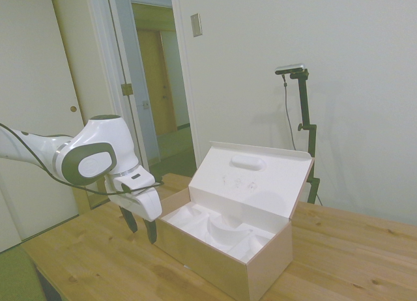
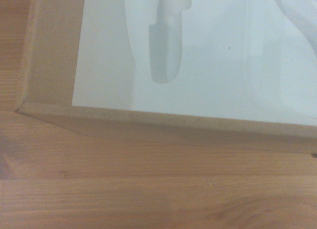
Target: Close the box
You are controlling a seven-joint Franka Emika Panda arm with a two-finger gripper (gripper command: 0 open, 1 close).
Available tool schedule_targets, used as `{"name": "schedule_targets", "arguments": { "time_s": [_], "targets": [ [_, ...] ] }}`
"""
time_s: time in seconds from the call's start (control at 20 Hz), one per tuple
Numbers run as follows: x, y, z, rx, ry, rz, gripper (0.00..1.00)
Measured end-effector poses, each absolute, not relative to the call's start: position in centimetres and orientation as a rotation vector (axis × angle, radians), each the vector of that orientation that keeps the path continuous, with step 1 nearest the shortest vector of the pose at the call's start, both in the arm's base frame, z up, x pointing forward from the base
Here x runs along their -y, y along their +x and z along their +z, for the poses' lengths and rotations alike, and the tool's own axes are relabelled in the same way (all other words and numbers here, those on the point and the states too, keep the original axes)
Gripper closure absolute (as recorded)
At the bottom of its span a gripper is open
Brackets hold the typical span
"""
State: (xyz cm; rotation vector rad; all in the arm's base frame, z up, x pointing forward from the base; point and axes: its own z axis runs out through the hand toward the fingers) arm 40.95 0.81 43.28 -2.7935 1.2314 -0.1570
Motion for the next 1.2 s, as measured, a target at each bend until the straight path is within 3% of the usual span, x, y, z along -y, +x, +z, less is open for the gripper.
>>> {"name": "schedule_targets", "arguments": {
  "time_s": [0.25, 0.55, 0.65, 0.8, 1.2],
  "targets": [
    [-0.9, 40.8, 44.7, -1.220, -2.784, -0.207, 0.00],
    [1.8, 39.2, 53.1, -1.252, -2.634, -0.459, 0.00],
    [4.3, 39.6, 55.9, -1.292, -2.566, -0.530, 0.00],
    [11.7, 39.4, 57.3, -1.355, -2.491, -0.610, 0.00],
    [14.4, 46.2, 63.0, -1.338, -2.433, -0.855, 0.00]
  ]
}}
